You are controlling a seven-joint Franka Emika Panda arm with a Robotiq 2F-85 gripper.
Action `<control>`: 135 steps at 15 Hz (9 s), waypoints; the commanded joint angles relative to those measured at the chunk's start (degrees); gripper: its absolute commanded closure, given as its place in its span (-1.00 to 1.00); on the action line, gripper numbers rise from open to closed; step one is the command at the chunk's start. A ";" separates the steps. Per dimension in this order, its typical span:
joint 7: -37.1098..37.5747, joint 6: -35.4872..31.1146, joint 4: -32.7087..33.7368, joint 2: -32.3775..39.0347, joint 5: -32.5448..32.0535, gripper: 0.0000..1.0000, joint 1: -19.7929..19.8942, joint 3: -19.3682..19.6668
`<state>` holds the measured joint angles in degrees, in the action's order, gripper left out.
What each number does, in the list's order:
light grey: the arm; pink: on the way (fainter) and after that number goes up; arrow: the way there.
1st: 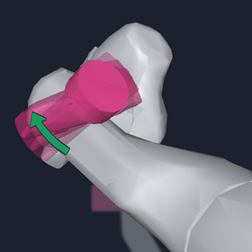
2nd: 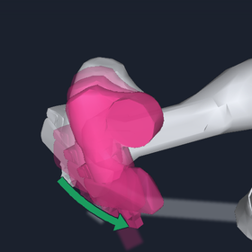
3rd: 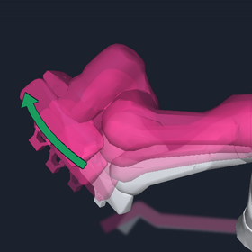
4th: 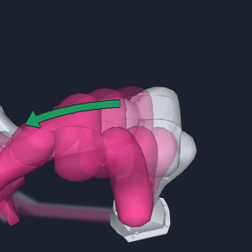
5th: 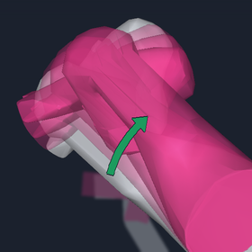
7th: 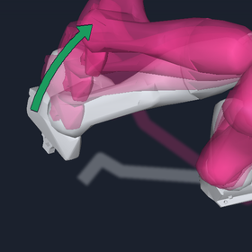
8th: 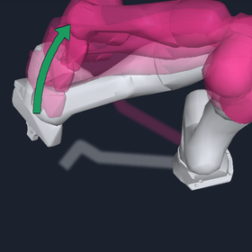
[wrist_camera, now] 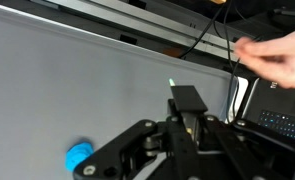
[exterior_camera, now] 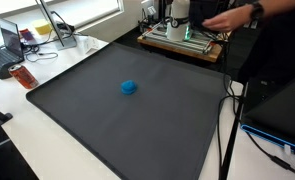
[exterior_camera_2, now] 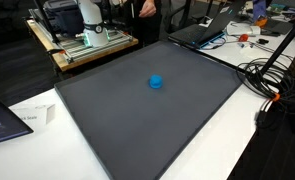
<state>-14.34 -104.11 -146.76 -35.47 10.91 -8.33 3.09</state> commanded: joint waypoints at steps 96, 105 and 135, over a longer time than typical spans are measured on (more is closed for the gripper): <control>37.61 19.30 96.37 92.11 -25.79 0.94 -6.63 0.45; 33.82 17.21 92.17 86.30 -13.18 0.94 4.81 -3.08; 6.08 5.01 63.23 71.92 16.41 0.94 28.69 -5.73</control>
<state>-3.49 -95.99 -74.78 41.65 22.60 19.04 -3.03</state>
